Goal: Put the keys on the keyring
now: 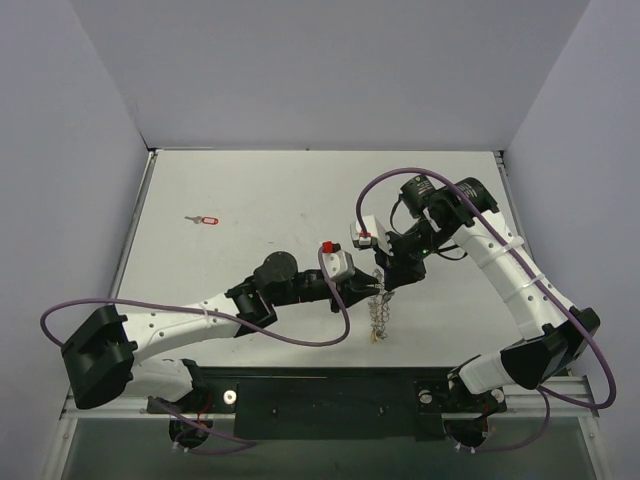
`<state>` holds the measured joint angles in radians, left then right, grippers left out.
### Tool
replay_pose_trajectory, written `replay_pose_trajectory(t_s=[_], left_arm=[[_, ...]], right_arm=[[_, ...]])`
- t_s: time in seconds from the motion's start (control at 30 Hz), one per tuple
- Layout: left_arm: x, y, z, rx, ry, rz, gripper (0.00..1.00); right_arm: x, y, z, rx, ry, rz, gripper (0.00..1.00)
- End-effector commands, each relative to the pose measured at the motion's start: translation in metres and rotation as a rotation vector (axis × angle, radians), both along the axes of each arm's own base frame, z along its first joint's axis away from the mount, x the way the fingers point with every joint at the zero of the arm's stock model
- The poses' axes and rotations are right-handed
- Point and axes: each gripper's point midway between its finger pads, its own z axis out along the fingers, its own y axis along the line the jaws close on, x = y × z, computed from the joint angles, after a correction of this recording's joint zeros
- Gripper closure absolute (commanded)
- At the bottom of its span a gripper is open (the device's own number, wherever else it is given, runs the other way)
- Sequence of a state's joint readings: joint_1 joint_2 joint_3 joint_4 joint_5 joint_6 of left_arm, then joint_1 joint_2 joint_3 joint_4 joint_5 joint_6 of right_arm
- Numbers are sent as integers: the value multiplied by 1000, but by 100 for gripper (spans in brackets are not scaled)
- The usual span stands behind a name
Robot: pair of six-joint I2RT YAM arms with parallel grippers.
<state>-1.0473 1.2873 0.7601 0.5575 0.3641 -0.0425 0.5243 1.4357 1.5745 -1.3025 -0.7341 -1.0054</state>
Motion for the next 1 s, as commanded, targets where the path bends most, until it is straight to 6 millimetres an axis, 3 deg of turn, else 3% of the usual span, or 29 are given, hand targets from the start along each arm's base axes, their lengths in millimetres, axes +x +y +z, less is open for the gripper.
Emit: replay_pose_trajectory(t_s=[0.0, 0.3, 0.47, 0.67, 0.73, 0.77, 0.97], left_arm=[[5, -8, 38, -104, -48, 16, 67], [6, -13, 37, -106, -46, 19, 70], [5, -14, 38, -99, -46, 12, 77], [5, -17, 25, -38, -34, 2, 80], [6, -19, 24, -25, -33, -2, 90], [5, -19, 22, -14, -32, -10, 100], [4, -19, 14, 34, -20, -21, 100]], right_arm=[[-39, -15, 9, -35, 155, 16, 100], [-41, -15, 8, -31, 160, 19, 100], [-41, -15, 9, -30, 160, 18, 100], [-41, -15, 8, -29, 158, 16, 100], [-41, -14, 9, -25, 156, 15, 100], [-41, -14, 8, -29, 160, 13, 100], [-41, -14, 10, -21, 158, 9, 100]])
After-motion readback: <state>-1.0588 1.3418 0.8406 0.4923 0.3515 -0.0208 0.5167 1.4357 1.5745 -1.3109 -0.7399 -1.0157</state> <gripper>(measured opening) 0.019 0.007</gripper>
